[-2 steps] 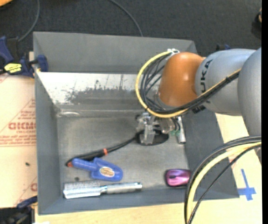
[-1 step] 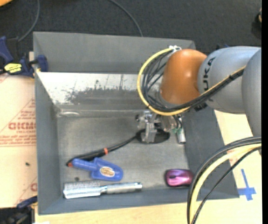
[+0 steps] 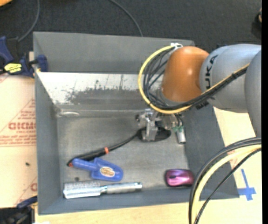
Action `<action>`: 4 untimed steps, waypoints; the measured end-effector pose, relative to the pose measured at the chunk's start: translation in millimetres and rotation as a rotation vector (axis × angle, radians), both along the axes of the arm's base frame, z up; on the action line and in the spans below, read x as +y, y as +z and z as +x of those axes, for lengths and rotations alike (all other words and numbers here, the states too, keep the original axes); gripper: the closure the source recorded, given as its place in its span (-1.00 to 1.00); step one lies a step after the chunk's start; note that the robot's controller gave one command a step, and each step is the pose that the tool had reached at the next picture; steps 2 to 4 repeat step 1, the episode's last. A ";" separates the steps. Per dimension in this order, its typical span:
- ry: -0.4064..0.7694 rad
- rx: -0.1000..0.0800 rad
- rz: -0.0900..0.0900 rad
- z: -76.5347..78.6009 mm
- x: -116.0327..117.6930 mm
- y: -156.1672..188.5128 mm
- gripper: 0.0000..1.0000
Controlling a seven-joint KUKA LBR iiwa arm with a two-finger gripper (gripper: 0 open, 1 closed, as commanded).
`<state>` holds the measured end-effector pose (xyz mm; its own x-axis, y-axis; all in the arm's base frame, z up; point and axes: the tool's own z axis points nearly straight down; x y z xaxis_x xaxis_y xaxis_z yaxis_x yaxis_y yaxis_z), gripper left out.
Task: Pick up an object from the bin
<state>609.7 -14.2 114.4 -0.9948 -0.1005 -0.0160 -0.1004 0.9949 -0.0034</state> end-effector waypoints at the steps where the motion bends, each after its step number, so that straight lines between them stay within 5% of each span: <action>1: 0.000 0.002 0.000 -0.6 -0.1 12.9 1.00; 4: 0.000 0.002 0.000 -0.6 -0.1 12.9 1.00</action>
Offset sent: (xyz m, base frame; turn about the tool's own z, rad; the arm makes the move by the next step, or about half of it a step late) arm 0.0000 -0.0001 0.0220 0.0000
